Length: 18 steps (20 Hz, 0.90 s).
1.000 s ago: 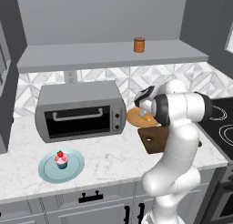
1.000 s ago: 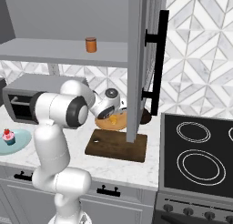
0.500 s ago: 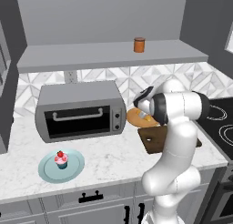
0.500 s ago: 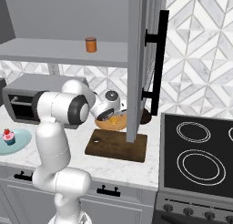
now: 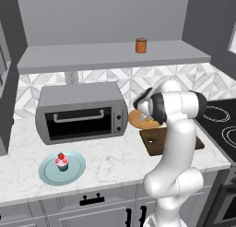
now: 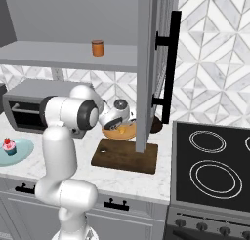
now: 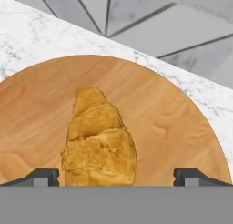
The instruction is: From the different types of pastries on the counter, select a croissant and place it on the cutting board. Then retrieve a jar of jam from the cabinet and place it alongside the croissant on the cutting board.
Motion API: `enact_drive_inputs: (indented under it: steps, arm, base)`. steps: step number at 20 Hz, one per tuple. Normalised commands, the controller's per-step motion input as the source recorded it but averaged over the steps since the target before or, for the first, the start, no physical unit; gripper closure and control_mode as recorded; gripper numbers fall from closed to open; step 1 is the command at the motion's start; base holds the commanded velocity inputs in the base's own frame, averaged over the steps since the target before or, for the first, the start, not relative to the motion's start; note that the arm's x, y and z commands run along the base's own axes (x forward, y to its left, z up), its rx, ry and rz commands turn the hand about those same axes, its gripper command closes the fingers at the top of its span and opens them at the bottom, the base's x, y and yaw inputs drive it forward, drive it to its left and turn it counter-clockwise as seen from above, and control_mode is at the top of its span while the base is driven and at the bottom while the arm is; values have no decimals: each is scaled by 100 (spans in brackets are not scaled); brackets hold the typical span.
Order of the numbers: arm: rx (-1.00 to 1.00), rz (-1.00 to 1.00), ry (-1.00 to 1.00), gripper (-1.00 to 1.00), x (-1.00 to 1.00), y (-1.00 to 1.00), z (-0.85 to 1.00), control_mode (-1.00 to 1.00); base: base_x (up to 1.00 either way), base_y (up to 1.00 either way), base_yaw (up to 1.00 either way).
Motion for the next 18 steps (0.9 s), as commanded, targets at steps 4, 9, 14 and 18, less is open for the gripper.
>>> enact_drive_inputs:
  steps: [4, 9, 14, 18]
  arm:
    - [0, 0, 0, -100, 20, 0, -23, -100]
    - [0, 0, 0, 100, 18, 0, -20, -100]
    - [0, 0, 0, 100, 3, 3, -5, -100]
    - [0, 1, -1, 100, -2, 0, 23, -100]
  base:
    - [0, 0, 0]
    - [0, 0, 0]
    - [0, 0, 0]
    - [0, 0, 0]
